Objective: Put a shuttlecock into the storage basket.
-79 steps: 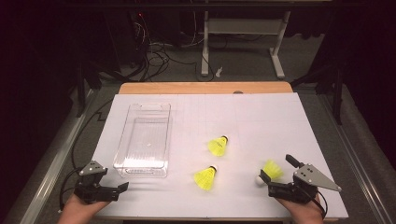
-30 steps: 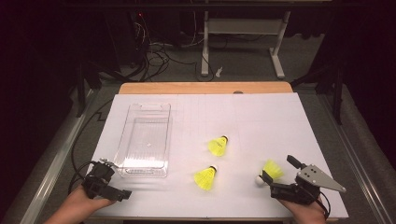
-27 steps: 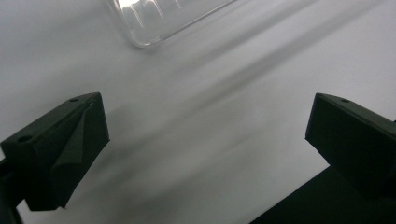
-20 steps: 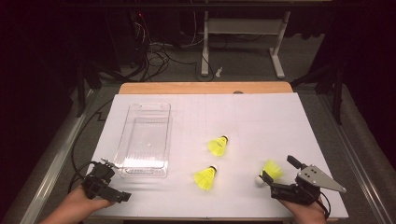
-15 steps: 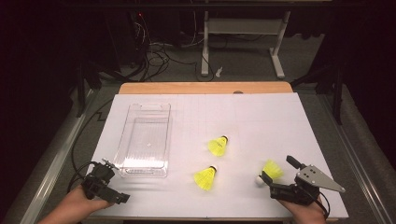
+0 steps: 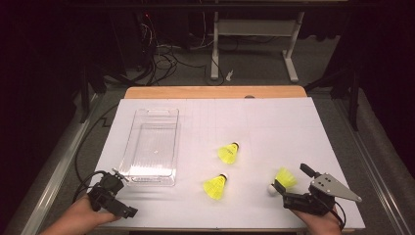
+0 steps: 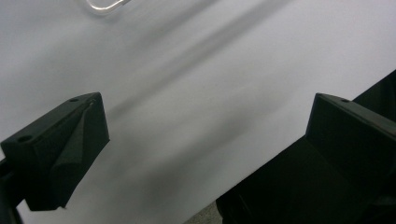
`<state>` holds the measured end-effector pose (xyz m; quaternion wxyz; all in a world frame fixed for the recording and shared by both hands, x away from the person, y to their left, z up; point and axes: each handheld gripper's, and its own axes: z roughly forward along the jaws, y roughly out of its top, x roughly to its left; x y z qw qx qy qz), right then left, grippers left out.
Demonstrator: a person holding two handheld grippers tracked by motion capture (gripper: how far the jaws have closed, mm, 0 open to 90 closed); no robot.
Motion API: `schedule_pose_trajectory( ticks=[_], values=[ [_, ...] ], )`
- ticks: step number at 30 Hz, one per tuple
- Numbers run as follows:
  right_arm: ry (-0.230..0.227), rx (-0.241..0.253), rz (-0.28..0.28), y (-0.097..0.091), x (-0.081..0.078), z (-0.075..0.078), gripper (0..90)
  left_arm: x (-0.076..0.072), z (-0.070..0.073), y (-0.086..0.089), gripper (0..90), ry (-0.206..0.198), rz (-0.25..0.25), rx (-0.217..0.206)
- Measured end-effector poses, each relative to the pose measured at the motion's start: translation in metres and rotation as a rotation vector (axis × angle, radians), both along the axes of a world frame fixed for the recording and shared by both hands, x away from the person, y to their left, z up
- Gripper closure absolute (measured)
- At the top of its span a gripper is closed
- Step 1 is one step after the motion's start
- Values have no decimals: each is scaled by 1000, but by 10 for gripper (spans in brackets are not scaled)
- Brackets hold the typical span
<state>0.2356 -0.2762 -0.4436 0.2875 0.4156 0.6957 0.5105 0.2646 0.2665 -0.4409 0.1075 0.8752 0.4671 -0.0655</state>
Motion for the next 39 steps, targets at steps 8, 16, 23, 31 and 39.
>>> schedule_pose_trajectory(
  ticks=[8, 16, 23, 31, 39],
  values=[
    [5, -4, 9, 1, 0, -1, 2, -2, 4, -16, 6, 13, -45, -13],
    [-1, -7, 16, 2, 0, 0, 2, -2, 7, -30, 6, 15, -66, -28],
    [2, -5, 14, 2, 0, 0, 2, -1, 8, -47, 6, 25, -95, -40],
    [3, -5, 16, 3, 0, 0, 2, -3, 8, -69, 6, 40, -151, -31],
    [3, -4, 18, 3, 0, 0, 2, -5, 13, -96, 6, 42, -217, -40]
  ],
)
